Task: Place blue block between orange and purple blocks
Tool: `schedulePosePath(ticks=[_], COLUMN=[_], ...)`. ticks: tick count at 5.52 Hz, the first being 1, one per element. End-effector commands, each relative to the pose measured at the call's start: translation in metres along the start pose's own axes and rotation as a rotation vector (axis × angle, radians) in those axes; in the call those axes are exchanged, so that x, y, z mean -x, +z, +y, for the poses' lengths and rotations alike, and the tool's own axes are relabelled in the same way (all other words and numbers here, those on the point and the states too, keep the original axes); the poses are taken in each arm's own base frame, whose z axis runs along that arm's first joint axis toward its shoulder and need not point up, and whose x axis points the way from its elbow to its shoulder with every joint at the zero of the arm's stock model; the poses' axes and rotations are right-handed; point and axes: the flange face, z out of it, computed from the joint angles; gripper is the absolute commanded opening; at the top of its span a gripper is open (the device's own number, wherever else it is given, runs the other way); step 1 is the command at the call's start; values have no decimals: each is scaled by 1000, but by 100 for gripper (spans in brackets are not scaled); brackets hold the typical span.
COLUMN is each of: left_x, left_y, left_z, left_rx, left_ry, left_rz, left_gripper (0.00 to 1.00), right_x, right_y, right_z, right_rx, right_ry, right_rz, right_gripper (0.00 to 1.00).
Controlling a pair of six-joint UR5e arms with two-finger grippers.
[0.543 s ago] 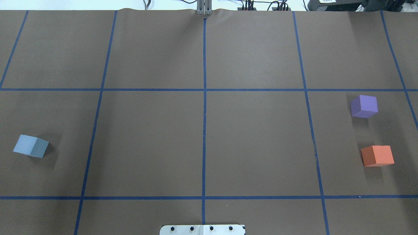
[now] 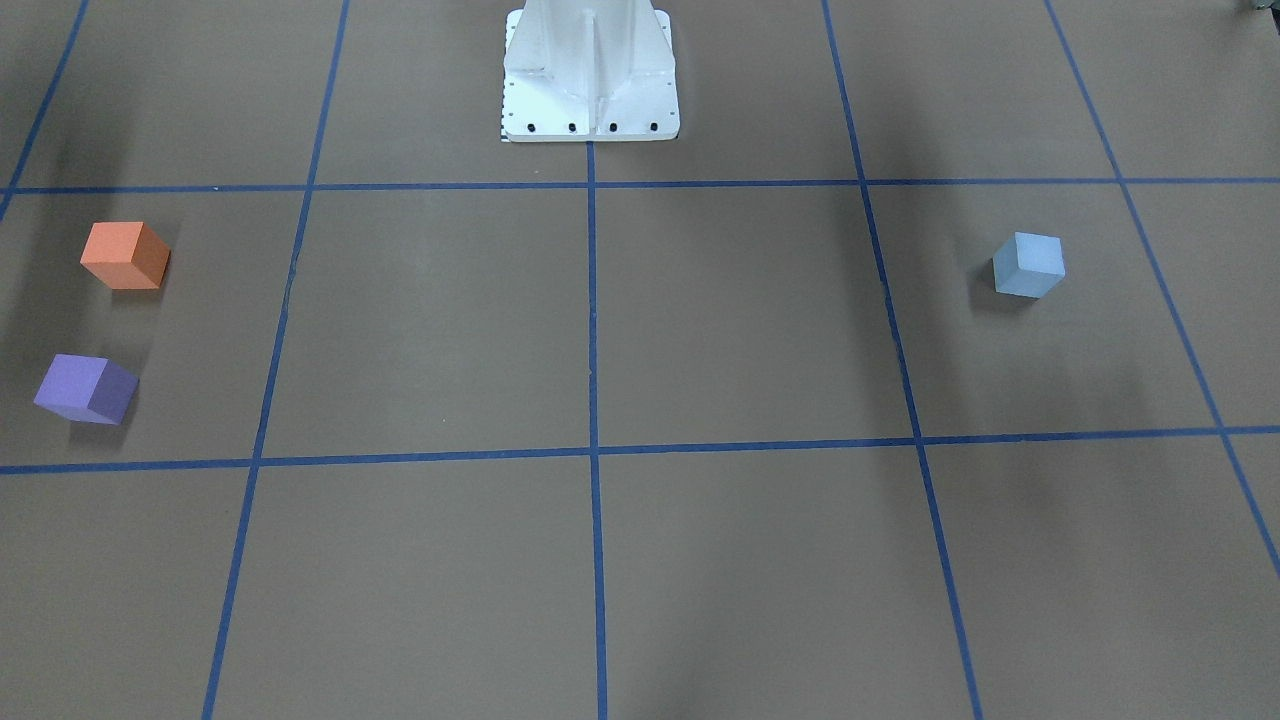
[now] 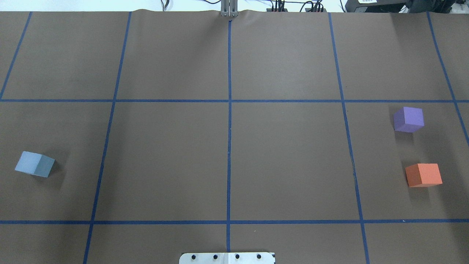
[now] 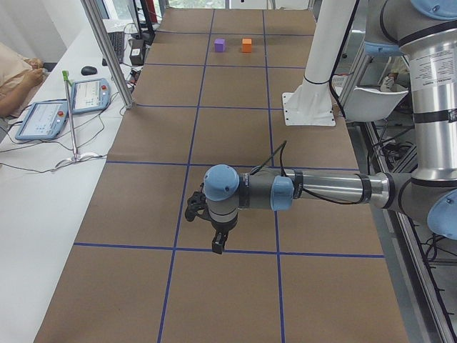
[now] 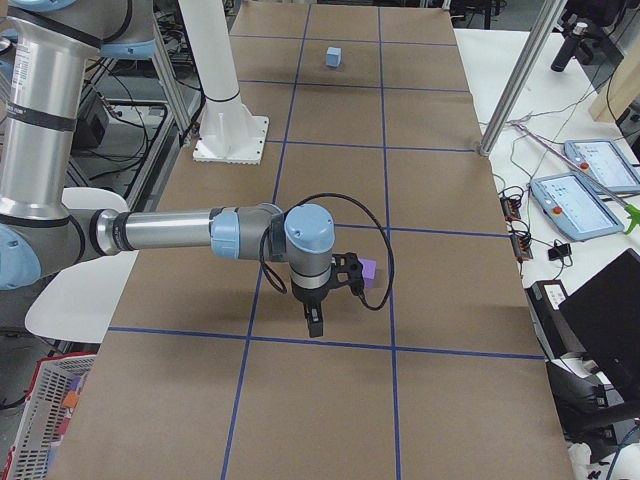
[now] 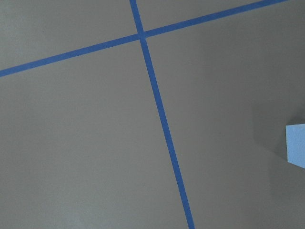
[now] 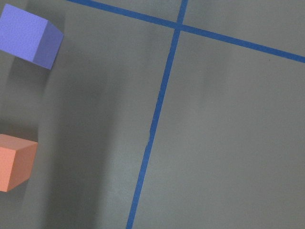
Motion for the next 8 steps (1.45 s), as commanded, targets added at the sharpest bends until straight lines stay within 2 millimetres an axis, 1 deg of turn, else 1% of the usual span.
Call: schedulePosePath(ticks=[1, 2, 3, 4, 5, 6, 7, 8], left_x=[-15, -25, -34, -38, -39, -53, -66, -97], left_y=[-16, -28, -41, -45, -42, -33, 5, 42], left_z=[-11, -22, -38, -42, -42, -44, -48, -49], left_rx=[-43, -103, -217, -267, -272, -292, -206, -118], left_ry=[36, 100, 215, 265, 275, 328, 186, 112], left_rz=[1, -14, -41, -50, -12, 51, 140, 177], left_gripper=[100, 100, 100, 100, 100, 100, 100, 100], right_x=[8, 14, 17, 15, 7, 8, -2, -1], right_y=[-10, -19, -25, -19, -7, -10, 3, 2], right_z=[-5, -14, -28, -26, -23, -26, -26, -27], right_rx=[-22, -57, -152, -196, -188, -238, -222, -224], right_ry=[-18, -41, -121, -157, -151, -179, -95, -95], right_rz=[4, 3, 20, 2, -15, -8, -22, -22], right_gripper=[100, 100, 100, 100, 100, 100, 100, 100])
